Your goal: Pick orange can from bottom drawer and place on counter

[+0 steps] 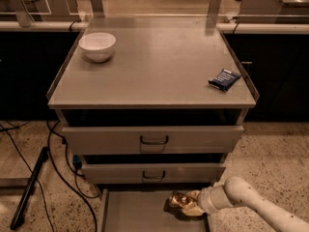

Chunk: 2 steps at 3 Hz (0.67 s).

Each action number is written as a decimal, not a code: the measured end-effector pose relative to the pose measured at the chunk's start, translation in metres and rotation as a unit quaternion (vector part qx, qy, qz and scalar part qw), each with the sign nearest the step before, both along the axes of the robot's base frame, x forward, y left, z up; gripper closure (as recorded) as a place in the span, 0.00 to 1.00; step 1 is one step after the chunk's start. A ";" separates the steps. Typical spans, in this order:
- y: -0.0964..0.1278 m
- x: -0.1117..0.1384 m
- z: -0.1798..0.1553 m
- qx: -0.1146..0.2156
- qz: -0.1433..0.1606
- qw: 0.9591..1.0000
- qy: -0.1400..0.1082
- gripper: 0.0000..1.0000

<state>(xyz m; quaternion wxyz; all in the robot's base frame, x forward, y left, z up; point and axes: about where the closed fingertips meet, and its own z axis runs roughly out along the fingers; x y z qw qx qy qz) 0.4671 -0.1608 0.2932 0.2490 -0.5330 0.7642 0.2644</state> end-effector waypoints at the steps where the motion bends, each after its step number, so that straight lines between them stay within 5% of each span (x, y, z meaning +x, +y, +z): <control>1: 0.001 -0.009 0.029 0.007 0.013 1.000 0.000 1.00; 2: -0.002 -0.025 0.087 0.010 0.029 0.999 -0.013 1.00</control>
Offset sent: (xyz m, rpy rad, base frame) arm -0.0457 -0.0123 0.1721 0.0177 -0.0724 0.0978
